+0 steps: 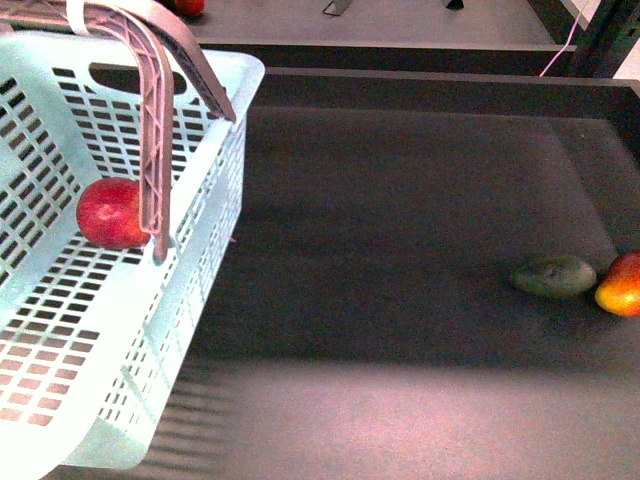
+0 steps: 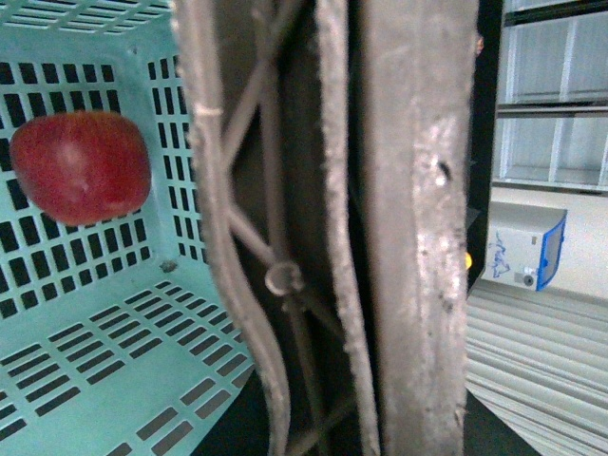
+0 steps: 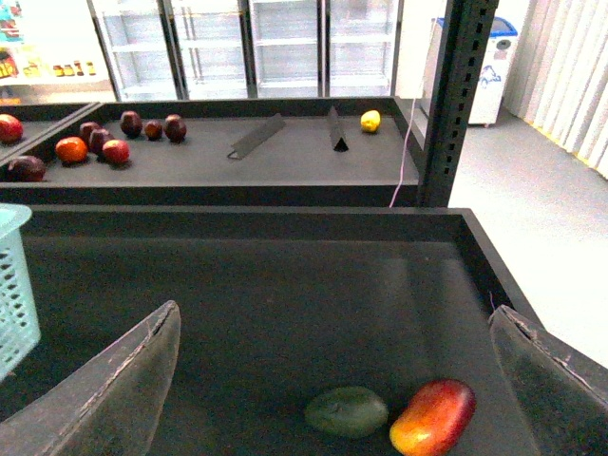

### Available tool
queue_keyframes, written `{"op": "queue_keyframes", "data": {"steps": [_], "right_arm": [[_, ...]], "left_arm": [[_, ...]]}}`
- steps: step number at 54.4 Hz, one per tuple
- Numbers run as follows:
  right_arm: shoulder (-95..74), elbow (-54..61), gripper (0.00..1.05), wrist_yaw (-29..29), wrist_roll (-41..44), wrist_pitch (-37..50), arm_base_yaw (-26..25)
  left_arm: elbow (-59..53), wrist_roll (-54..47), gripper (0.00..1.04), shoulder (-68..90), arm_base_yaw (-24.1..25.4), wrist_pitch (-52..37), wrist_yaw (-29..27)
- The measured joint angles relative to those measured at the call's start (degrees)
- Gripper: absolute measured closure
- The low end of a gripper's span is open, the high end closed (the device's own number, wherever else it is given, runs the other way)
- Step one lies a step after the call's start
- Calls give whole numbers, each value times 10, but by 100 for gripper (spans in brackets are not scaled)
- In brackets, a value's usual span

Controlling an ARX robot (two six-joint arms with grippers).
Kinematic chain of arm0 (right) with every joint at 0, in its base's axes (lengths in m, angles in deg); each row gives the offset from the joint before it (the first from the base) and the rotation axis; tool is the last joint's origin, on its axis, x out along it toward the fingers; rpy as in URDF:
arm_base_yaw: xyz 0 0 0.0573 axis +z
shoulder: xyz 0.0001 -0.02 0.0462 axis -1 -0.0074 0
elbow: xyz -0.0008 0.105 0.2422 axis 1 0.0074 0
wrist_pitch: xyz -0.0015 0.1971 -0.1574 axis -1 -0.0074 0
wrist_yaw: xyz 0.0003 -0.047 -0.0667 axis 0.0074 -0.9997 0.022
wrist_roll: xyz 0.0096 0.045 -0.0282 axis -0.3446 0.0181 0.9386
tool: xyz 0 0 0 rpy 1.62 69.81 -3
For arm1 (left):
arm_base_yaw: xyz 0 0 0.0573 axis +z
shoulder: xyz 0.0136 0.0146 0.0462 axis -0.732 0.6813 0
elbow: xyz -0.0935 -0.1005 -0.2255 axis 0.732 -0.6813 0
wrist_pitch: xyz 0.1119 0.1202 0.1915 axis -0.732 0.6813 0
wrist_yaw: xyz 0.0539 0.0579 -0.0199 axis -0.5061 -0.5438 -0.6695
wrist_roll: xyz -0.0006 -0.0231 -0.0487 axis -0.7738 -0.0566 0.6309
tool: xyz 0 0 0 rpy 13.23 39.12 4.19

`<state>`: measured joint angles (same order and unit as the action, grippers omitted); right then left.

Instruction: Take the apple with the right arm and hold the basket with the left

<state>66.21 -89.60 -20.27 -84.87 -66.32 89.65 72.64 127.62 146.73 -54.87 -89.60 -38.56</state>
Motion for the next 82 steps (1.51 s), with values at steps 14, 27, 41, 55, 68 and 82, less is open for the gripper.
{"op": "queue_keyframes", "data": {"steps": [14,27,41,55,68,82], "right_arm": [[0,0,9,0,0,0,0],[0,0,9,0,0,0,0],[1,0,9,0,0,0,0],[1,0,9,0,0,0,0],[1,0,9,0,0,0,0],[1,0,9,0,0,0,0]], "left_arm": [[-24,7,89,40,29,-24,7],[-58,25,89,60,42,-53,-4],[-75,33,89,64,45,-71,5],[-105,41,64,60,46,-48,19],[-110,47,23,5,46,4,20],[-110,51,7,-83,39,88,0]]}}
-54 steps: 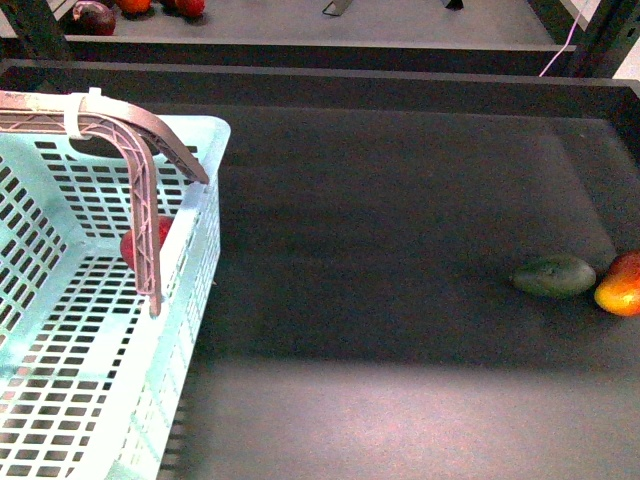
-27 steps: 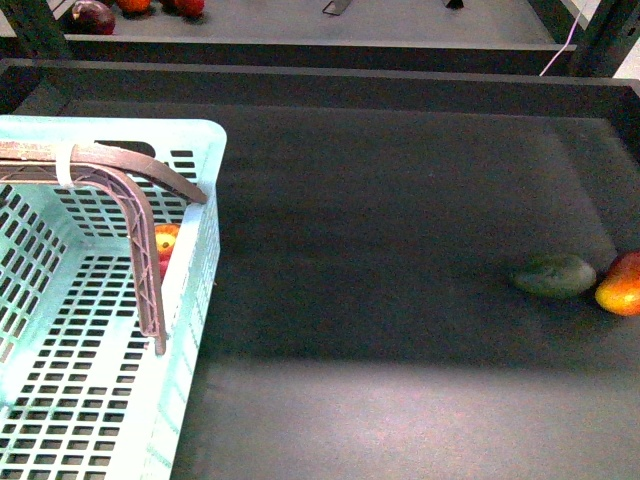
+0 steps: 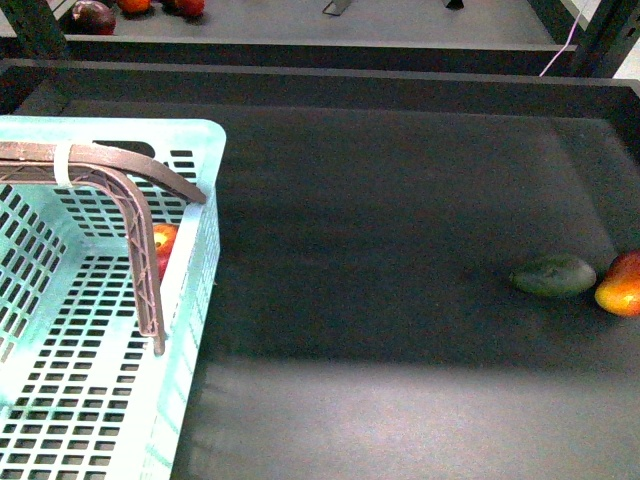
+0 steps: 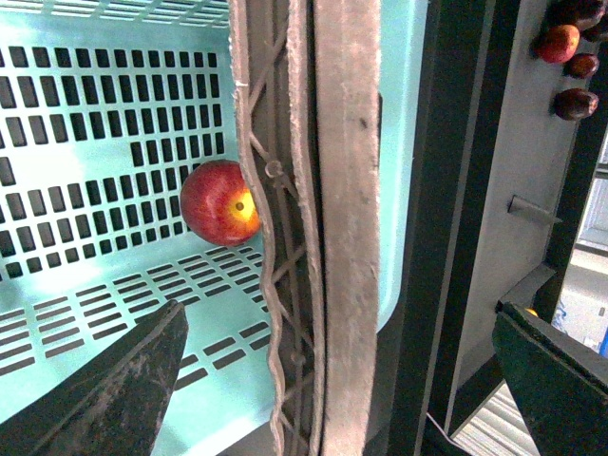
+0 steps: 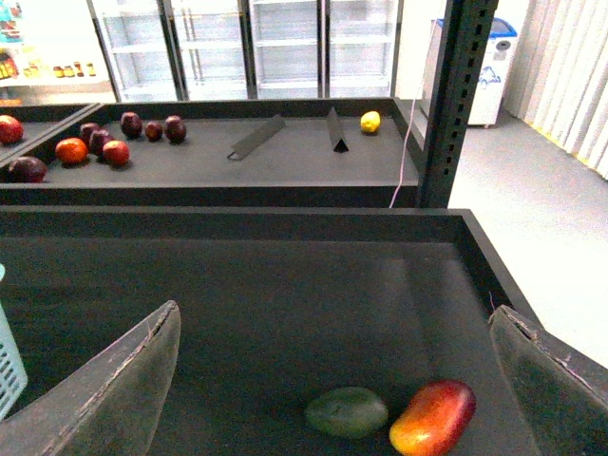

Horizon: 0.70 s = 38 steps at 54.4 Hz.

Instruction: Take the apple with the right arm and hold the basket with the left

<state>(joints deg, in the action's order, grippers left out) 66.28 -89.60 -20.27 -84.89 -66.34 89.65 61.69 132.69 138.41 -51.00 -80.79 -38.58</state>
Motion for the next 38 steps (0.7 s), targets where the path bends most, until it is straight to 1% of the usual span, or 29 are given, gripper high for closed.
{"op": "queue_keyframes", "data": {"steps": [9,19,36,37,38], "right_arm": [[0,0,9,0,0,0,0],[0,0,9,0,0,0,0],[0,0,9,0,0,0,0],[0,0,9,0,0,0,0],[0,0,9,0,0,0,0]], "left_arm": [[4,-3,7,-78,-16,88,-13],[20,-7,7,-143,-44,141,-38],[24,-14,7,-153,-49,140,-38],[14,-47,9,-155,-49,111,-33],[-7,-77,13,-161,-46,52,-26]]}}
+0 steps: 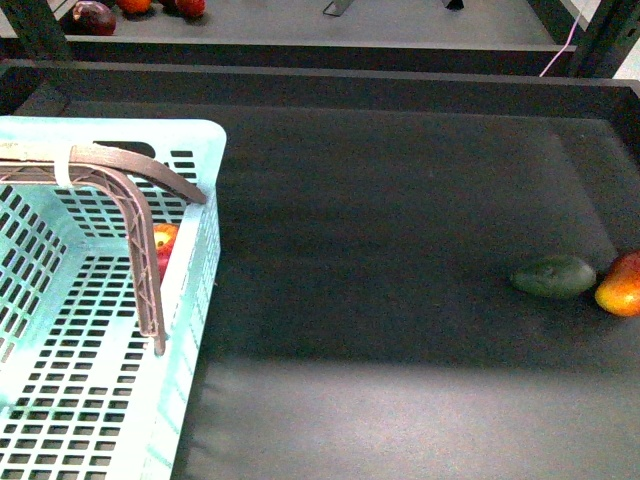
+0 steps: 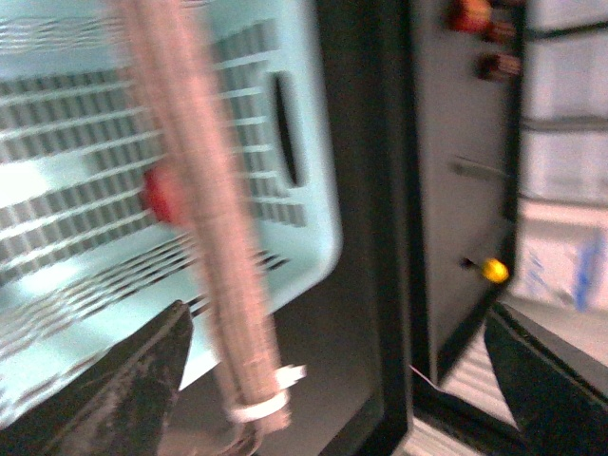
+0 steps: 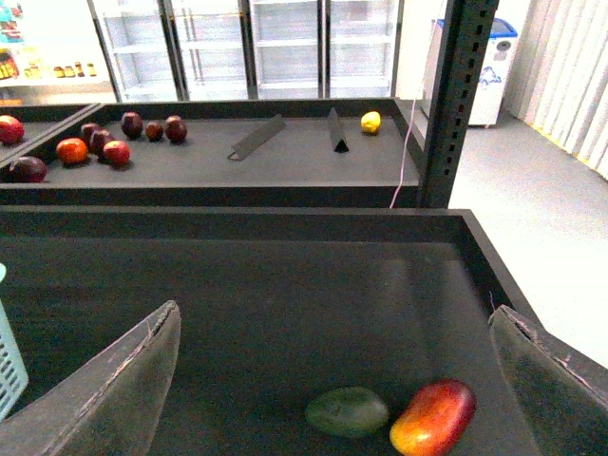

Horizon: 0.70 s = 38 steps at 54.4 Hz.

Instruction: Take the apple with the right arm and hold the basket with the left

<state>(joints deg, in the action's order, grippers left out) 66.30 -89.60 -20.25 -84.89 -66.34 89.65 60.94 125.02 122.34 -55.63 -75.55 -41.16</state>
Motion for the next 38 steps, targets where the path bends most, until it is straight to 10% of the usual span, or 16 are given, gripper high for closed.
{"op": "queue_keyframes", "data": {"steps": [10,28,38], "right_arm": [[0,0,9,0,0,0,0],[0,0,9,0,0,0,0],[0,0,9,0,0,0,0]], "left_arm": [[-189,-521,47,-59,19,-438,32],[-282,-791,102,-155,73,-460,90],[-314,-804,101,-214,83,-434,93]]}}
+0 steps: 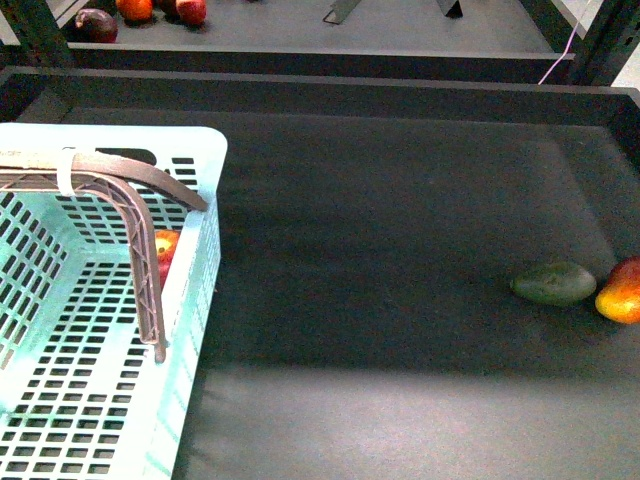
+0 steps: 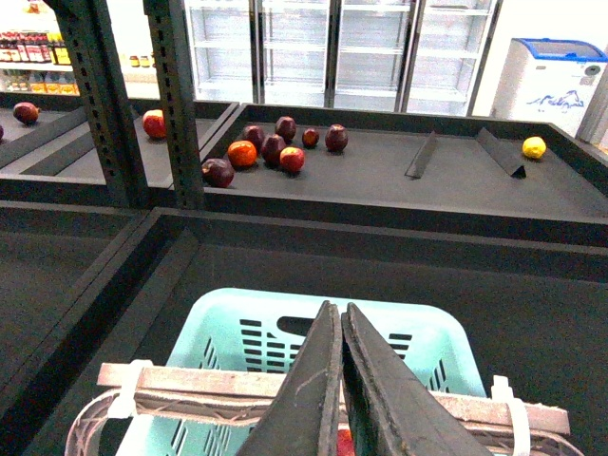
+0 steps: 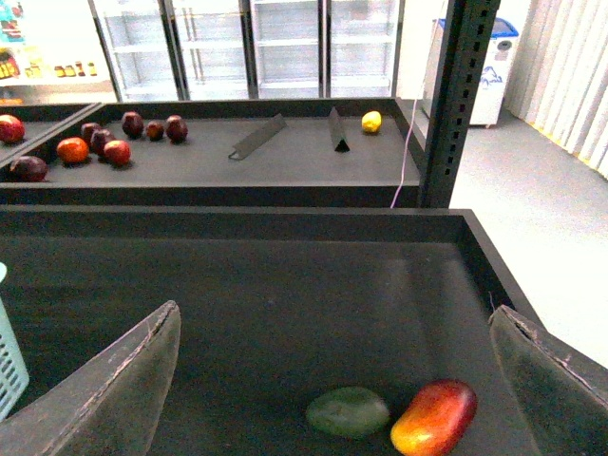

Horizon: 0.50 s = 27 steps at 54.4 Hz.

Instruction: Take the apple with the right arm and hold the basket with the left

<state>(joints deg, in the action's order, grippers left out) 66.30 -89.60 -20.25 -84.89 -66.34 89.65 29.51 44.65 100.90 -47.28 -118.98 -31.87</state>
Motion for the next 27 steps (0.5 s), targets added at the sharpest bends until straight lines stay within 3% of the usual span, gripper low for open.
{"op": "queue_keyframes", "data": {"steps": [27], "right_arm": [[0,0,9,0,0,0,0]], "left_arm": [[-57,-2,101,-129,0,65,0]]}}
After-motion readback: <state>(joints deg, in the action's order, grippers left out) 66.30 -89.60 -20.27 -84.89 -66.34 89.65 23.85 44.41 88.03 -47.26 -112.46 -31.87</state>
